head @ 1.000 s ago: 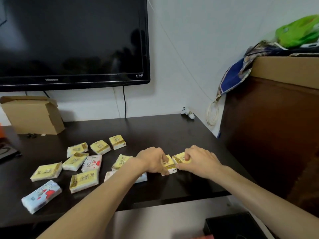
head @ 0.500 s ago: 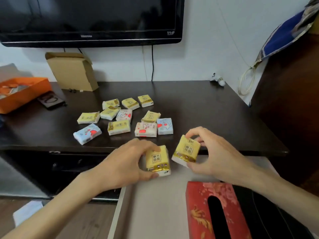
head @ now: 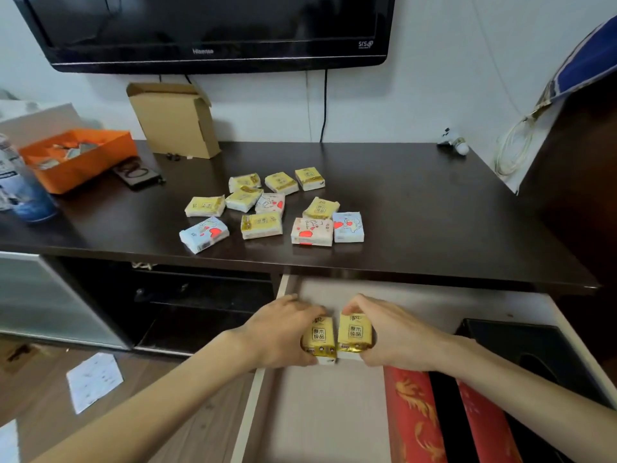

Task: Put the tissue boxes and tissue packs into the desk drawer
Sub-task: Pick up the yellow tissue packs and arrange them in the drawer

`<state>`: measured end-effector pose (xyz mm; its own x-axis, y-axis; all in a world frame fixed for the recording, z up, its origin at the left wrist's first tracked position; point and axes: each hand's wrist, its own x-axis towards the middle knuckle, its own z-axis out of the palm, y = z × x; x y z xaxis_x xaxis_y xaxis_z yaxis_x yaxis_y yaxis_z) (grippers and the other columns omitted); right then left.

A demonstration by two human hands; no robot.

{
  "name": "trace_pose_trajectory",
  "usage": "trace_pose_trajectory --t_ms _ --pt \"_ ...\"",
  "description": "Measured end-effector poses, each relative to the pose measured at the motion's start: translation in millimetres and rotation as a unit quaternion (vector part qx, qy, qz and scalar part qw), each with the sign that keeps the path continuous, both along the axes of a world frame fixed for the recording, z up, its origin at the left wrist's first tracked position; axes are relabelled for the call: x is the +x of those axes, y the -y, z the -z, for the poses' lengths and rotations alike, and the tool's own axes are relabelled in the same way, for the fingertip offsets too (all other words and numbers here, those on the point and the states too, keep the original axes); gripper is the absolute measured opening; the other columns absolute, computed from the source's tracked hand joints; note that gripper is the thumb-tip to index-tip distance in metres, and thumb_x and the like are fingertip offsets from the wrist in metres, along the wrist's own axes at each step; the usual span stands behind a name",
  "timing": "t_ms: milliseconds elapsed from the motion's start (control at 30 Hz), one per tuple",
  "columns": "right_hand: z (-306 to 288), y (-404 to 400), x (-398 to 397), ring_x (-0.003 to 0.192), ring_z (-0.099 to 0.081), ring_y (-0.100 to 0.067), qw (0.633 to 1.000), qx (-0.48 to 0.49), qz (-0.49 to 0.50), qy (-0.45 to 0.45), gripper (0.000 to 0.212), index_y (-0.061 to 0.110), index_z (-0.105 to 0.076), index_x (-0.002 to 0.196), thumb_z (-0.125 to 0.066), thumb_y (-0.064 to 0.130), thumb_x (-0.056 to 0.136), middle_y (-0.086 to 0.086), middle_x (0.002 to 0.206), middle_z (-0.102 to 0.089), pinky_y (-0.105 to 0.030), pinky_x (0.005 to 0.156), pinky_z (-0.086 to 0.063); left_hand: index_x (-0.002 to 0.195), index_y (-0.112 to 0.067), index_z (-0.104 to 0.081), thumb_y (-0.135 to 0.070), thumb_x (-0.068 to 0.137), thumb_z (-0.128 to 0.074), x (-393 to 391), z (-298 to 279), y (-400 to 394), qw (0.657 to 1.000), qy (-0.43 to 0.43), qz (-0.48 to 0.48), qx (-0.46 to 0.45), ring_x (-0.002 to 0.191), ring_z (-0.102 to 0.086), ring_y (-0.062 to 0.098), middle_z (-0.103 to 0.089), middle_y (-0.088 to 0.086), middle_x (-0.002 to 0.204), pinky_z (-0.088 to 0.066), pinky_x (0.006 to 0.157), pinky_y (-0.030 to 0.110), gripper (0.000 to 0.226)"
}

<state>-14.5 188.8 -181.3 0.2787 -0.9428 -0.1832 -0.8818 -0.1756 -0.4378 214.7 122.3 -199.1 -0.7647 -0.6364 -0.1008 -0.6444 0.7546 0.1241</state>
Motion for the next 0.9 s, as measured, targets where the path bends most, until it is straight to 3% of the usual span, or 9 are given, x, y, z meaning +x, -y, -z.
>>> trace_pose_trajectory --t_ms 200,333,467,733,900 --pt "8 8 5 0.099 -0.053 -0.017 0.996 0.052 0.015 -0.076 0.067 0.030 -0.046 0.131 -0.078 0.020 0.073 0.008 0.118 -0.056 -0.032 0.065 -0.040 0.138 -0.026 -0.046 -0.060 0.074 -0.066 -4 14 1 0.999 0.025 0.023 -0.033 0.123 -0.053 0.014 -0.059 -0.006 0.131 -0.017 0.116 0.031 0.075" --pt "11 9 9 0.111 -0.053 -0.022 0.990 0.032 0.015 -0.137 0.074 0.023 -0.045 0.131 -0.083 0.034 0.068 0.002 0.122 -0.055 -0.034 0.072 -0.037 0.138 -0.022 -0.051 -0.065 0.071 -0.062 -4 18 1 0.997 0.020 0.033 -0.063 0.130 -0.046 0.016 -0.047 -0.003 0.148 -0.025 0.113 0.031 0.081" --pt "13 11 12 0.110 -0.052 -0.023 0.982 0.045 0.026 -0.183 0.065 0.021 -0.050 0.121 -0.083 0.035 0.067 0.001 0.115 -0.052 -0.035 0.072 -0.038 0.133 -0.025 -0.054 -0.062 0.070 -0.060 -5 18 0 0.998 0.003 0.015 -0.054 0.122 -0.051 0.014 -0.053 -0.008 0.137 -0.032 0.106 0.031 0.074" --pt "14 12 18 0.101 -0.059 -0.021 0.980 0.043 0.039 -0.189 0.056 0.025 -0.055 0.115 -0.084 0.032 0.067 0.005 0.109 -0.055 -0.035 0.069 -0.045 0.130 -0.031 -0.054 -0.063 0.073 -0.064 -7 17 3 0.999 0.010 0.025 -0.045 0.112 -0.055 0.013 -0.059 -0.012 0.123 -0.037 0.095 0.034 0.067" --pt "12 10 19 0.101 -0.059 -0.020 0.980 0.043 0.043 -0.190 0.058 0.028 -0.056 0.116 -0.084 0.033 0.066 0.006 0.108 -0.056 -0.033 0.061 -0.036 0.133 -0.032 -0.052 -0.063 0.073 -0.065 -6 18 3 0.999 0.004 0.031 -0.045 0.112 -0.054 0.012 -0.059 -0.013 0.123 -0.037 0.094 0.034 0.068"
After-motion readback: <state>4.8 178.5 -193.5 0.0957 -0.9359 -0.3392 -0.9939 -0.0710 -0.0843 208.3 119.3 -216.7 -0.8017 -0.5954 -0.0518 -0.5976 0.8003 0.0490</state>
